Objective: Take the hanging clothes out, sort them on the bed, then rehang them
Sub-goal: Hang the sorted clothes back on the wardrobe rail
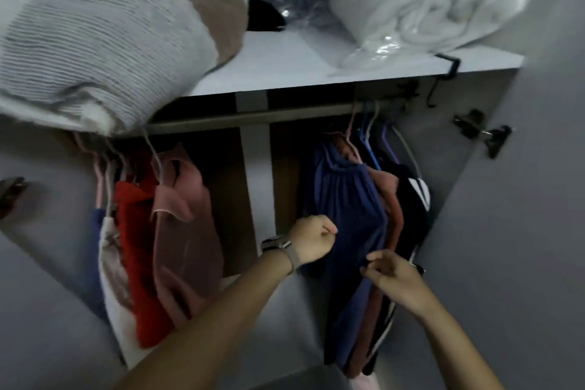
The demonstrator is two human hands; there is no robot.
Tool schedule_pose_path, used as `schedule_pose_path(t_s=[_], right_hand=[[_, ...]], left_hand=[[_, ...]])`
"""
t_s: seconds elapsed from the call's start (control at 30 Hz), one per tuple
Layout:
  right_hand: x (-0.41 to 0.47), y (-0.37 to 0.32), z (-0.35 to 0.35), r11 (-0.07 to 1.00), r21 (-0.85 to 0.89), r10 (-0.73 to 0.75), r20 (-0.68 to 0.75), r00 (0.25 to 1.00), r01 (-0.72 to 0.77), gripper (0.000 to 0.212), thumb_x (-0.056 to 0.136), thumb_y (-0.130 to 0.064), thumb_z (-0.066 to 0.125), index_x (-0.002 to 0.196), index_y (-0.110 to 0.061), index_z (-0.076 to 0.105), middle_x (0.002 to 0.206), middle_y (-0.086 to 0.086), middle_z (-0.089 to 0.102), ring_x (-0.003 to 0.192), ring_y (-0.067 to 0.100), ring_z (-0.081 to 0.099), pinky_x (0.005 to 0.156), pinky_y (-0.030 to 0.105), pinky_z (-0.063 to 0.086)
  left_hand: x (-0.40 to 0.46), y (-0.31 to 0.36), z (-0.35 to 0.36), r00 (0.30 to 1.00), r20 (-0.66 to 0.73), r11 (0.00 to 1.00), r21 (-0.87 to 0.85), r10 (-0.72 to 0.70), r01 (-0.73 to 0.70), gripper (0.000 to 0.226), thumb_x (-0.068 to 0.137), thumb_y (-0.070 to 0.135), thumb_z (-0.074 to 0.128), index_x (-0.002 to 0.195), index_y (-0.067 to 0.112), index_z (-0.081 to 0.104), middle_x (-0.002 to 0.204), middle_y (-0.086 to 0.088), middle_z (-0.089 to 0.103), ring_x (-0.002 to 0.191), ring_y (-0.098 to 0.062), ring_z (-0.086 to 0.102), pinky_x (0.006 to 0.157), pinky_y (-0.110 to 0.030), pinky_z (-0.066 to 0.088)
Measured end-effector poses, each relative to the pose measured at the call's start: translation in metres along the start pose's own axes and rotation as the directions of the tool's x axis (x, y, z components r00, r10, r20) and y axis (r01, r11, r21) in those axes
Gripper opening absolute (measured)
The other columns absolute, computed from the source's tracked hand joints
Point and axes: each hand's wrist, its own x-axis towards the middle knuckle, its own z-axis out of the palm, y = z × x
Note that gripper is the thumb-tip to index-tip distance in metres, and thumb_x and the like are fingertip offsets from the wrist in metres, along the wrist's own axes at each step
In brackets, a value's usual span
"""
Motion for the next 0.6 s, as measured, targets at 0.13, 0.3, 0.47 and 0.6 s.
schedule_pose_path(t_s=[0.13, 0.3, 0.47, 0.6], right_hand=[[-0.100, 0.065, -0.040, 0.986, 0.068, 0.166, -0.246, 0.955, -0.154, 0.018, 0.082, -0.019, 0.071, 0.097, -0.021, 0.062, 0.088, -0.004, 0.065, 0.082, 0.015, 0.062, 0.078, 0.022, 0.043], [-0.233, 0.127, -0.053, 0.915, 0.206, 0.403, -0.443, 0.801, -0.347, 0.022, 0.080, -0.026, 0.072, 0.099, -0.022, 0.063, 0.087, -0.008, 0.066, 0.080, 0.011, 0.063, 0.076, 0.026, 0.049], [-0.373, 0.171, -0.067, 0.807, 0.422, 0.590, -0.604, 0.536, -0.413, 0.024, 0.081, -0.031, 0.070, 0.102, -0.027, 0.059, 0.090, -0.009, 0.065, 0.074, 0.006, 0.060, 0.055, 0.013, 0.040], [-0.497, 0.205, -0.068, 0.708, 0.574, 0.696, -0.666, 0.268, -0.411, 0.029, 0.081, -0.030, 0.071, 0.106, -0.023, 0.057, 0.093, -0.003, 0.065, 0.077, 0.011, 0.060, 0.061, 0.019, 0.042]], left_hand=[[-0.021, 0.061, 0.080, 0.958, 0.203, 0.975, 0.042, 0.204, -0.216, 0.026, 0.088, 0.012, 0.050, 0.108, 0.012, 0.066, 0.107, -0.006, 0.069, 0.101, -0.017, 0.063, 0.084, -0.017, 0.042], [-0.083, 0.109, 0.177, 0.809, 0.474, 0.916, 0.014, 0.347, -0.400, 0.023, 0.088, 0.012, 0.050, 0.106, 0.012, 0.065, 0.101, -0.006, 0.070, 0.094, -0.019, 0.063, 0.071, -0.014, 0.039], [-0.158, 0.155, 0.265, 0.596, 0.674, 0.817, -0.018, 0.436, -0.577, 0.023, 0.087, 0.015, 0.049, 0.106, 0.017, 0.063, 0.092, 0.002, 0.065, 0.080, -0.011, 0.058, 0.064, -0.012, 0.042], [-0.230, 0.189, 0.332, 0.429, 0.786, 0.746, -0.061, 0.446, -0.663, 0.026, 0.088, 0.014, 0.047, 0.110, 0.015, 0.060, 0.100, -0.005, 0.067, 0.094, -0.021, 0.064, 0.074, -0.018, 0.044]])
